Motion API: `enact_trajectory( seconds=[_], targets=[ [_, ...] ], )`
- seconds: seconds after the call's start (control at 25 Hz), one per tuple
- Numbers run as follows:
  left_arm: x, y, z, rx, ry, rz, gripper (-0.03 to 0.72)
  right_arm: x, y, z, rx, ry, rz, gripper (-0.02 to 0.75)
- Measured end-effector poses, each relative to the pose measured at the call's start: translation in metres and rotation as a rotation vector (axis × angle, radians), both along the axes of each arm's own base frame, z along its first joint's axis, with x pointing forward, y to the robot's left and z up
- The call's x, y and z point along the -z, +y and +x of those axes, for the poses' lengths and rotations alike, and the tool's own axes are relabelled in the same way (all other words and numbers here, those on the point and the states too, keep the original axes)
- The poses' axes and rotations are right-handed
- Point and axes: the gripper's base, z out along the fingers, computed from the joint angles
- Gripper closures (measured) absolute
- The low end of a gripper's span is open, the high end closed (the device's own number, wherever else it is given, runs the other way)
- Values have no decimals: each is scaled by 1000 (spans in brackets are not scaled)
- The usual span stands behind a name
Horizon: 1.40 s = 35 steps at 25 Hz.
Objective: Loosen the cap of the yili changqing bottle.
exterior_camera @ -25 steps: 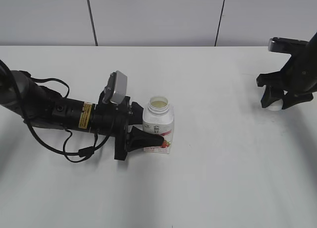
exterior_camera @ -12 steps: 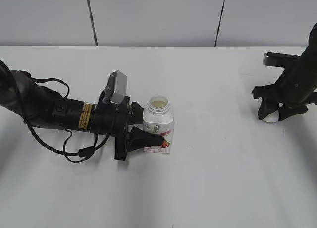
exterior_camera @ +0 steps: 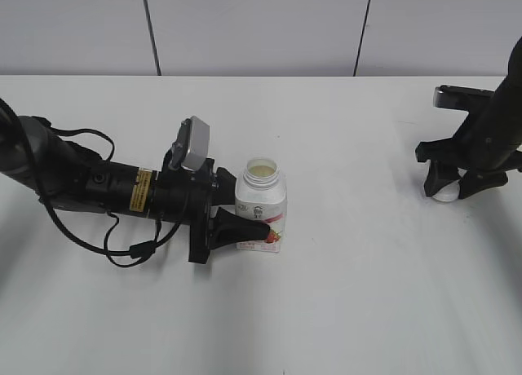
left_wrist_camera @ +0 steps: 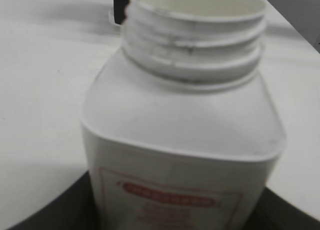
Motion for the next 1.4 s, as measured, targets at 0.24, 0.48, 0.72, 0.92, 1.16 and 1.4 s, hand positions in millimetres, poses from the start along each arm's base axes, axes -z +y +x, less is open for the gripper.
enact_trajectory(
  seconds=[0.24, 0.48, 0.72, 0.92, 1.16, 1.4],
  targets=[
    [0, 0, 0, 0, 0, 0, 290, -2, 0, -1, 0, 2, 1, 155],
    [0, 0, 0, 0, 0, 0, 290, -28, 3, -7, 4, -1, 31, 266],
    [0, 0, 0, -3, 0, -1, 290, -71, 5, -19, -1, -41, 58, 289],
    [0, 0, 0, -3, 1, -4, 290, -91, 5, -25, -6, -77, 62, 290],
    [-1, 0, 0, 0, 10, -14, 151, -96, 5, -26, -7, -87, 62, 290],
    [-9, -1, -1, 11, 14, -32, 78, -96, 5, -26, -7, -87, 62, 290]
  ],
)
